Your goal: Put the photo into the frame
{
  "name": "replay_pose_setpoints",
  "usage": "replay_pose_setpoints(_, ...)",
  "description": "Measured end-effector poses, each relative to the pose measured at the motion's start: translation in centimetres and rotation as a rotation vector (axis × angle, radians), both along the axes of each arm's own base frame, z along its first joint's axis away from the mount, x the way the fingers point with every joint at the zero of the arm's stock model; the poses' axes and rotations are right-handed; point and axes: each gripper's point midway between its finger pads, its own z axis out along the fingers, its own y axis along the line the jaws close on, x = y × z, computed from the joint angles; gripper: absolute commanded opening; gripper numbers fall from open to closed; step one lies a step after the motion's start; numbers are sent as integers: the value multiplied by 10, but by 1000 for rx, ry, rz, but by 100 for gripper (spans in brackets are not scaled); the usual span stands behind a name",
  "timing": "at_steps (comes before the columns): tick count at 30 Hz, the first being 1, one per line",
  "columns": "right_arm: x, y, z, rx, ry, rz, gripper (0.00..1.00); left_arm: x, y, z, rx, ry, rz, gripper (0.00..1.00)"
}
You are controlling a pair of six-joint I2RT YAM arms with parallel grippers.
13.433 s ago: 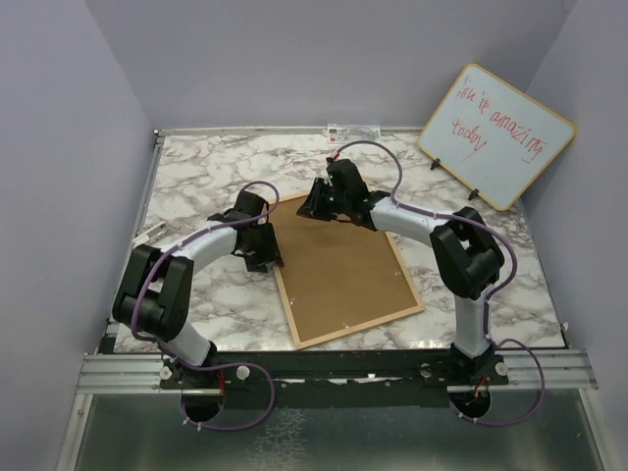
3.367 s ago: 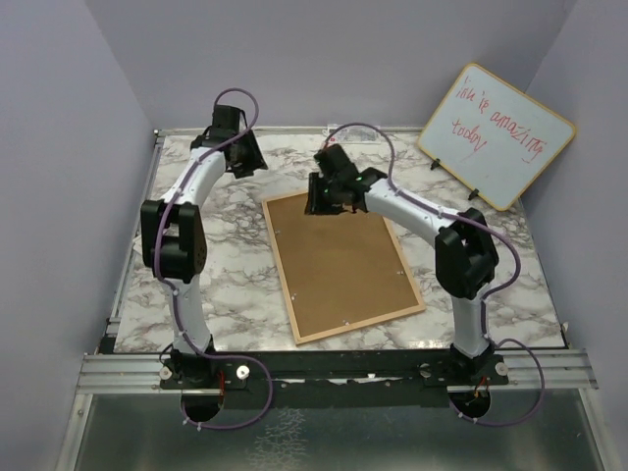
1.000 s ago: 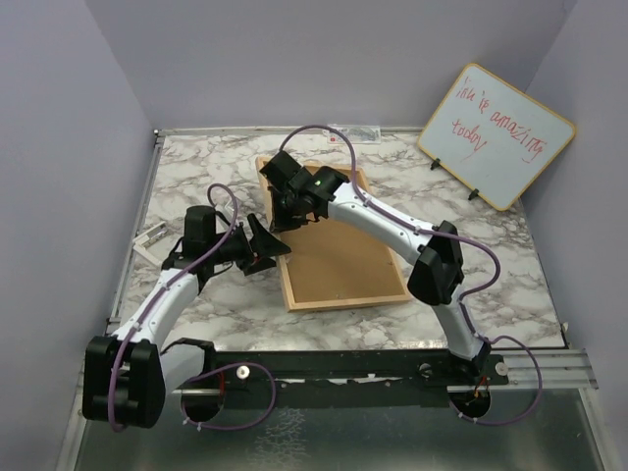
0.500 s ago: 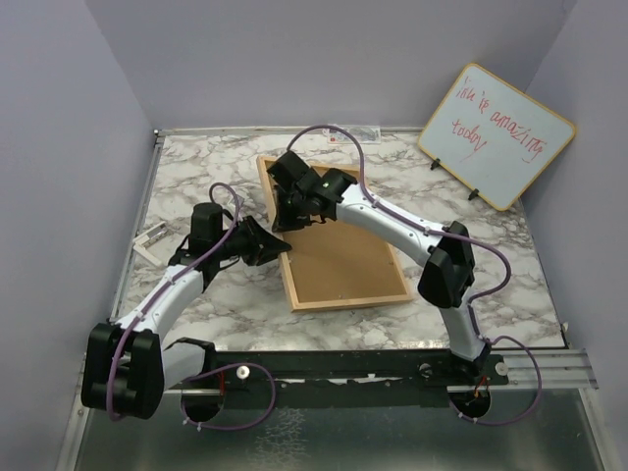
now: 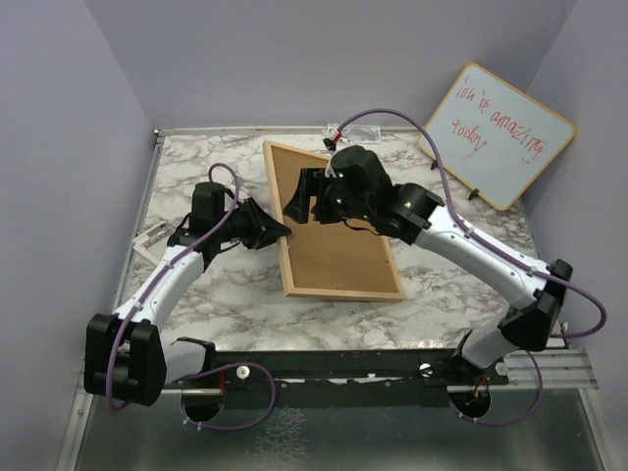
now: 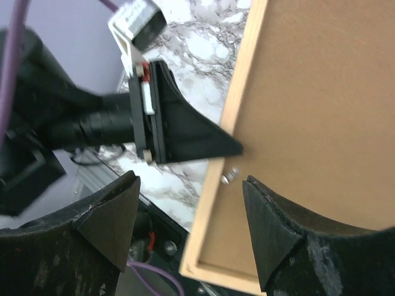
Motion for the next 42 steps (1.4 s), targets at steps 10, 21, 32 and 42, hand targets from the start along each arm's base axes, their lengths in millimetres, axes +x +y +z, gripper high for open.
replay_pose_setpoints(10, -18, -24, -1, -221, -144, 45, 72, 37, 7, 39, 131, -53, 22, 0)
replay_pose_setpoints(21, 47, 7, 37, -200, -138, -252, 71, 58, 28, 88, 369, -206, -20, 0)
replay_pose_setpoints(32, 96, -27, 60, -28, -59, -479, 74, 70, 49, 135, 595, -463, -87, 0)
replay_pose_setpoints(42, 118, -23, 77, 124, -31, -483, 78, 72, 25, 147, 678, -597, -211, 0)
